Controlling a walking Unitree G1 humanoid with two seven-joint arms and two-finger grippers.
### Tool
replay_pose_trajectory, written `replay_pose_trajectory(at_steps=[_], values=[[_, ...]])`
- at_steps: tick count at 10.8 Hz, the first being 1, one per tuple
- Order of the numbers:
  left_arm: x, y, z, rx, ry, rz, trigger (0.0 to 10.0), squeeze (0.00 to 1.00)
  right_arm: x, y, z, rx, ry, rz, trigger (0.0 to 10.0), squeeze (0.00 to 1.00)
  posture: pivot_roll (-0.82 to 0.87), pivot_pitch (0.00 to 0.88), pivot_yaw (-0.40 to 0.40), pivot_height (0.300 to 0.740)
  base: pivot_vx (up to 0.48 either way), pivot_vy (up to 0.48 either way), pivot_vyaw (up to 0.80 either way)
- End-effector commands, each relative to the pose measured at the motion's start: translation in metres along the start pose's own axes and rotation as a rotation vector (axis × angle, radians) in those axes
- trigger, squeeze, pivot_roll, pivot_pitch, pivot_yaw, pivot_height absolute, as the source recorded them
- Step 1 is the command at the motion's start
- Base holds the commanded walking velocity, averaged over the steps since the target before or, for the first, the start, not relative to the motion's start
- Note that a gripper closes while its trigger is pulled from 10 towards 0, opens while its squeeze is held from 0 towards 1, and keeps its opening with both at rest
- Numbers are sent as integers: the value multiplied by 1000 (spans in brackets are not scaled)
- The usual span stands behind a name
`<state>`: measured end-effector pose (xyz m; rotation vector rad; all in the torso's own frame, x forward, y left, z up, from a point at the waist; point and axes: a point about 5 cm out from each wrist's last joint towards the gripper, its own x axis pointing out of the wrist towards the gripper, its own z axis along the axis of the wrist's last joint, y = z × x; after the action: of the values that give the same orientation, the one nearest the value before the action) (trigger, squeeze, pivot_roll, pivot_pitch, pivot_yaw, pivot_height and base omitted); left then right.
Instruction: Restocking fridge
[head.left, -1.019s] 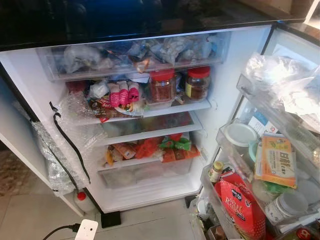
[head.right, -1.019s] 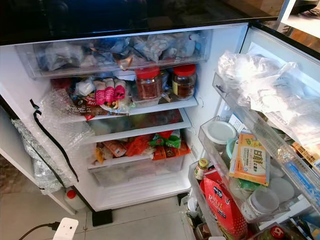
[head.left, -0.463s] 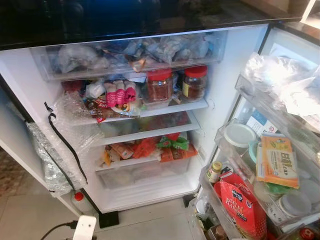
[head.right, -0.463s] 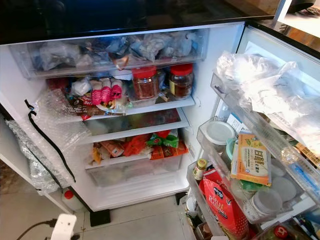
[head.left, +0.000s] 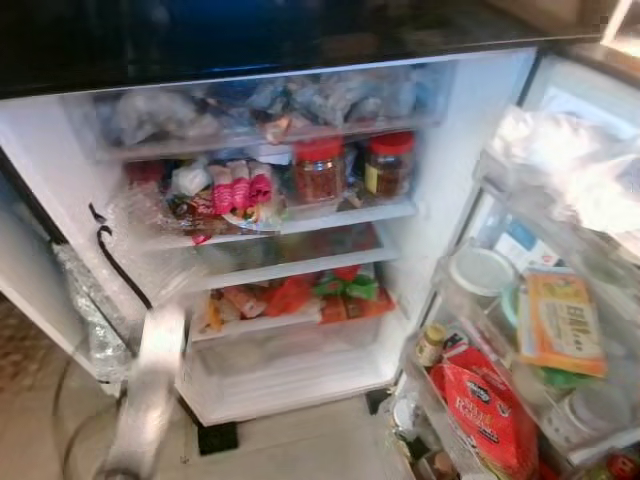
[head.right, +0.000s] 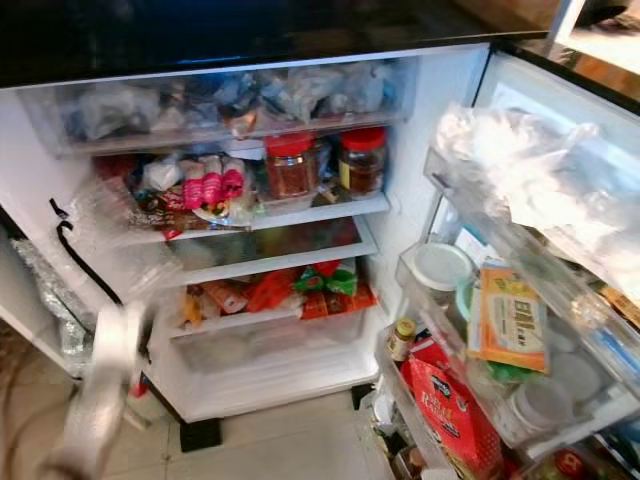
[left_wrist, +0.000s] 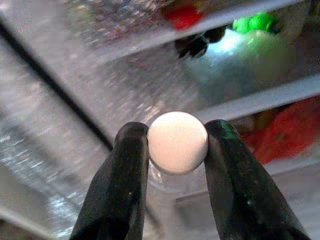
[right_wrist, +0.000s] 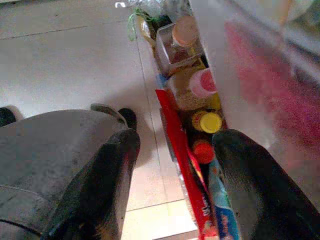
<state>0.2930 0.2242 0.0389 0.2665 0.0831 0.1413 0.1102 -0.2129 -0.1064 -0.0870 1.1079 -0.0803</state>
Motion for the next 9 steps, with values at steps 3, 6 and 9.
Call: replay_pose_trajectory(at_steps=[3, 6, 9], values=[[-2, -27, 12, -37, -77, -163, 10000, 0, 0, -1, 1, 29, 0, -5, 10000, 0, -213, 0, 14, 740, 0, 0, 0], [-21, -31, 5, -57, -103, -196, 10000, 0, 0, -2, 0, 16, 8, 8, 10000, 0, -207, 0, 11, 740, 0, 0, 0], [-32, -23, -1, -50, -99, -177, 10000, 0, 0, -3, 0, 12, 6, 17, 10000, 0, -204, 0, 5, 740, 0, 0, 0]])
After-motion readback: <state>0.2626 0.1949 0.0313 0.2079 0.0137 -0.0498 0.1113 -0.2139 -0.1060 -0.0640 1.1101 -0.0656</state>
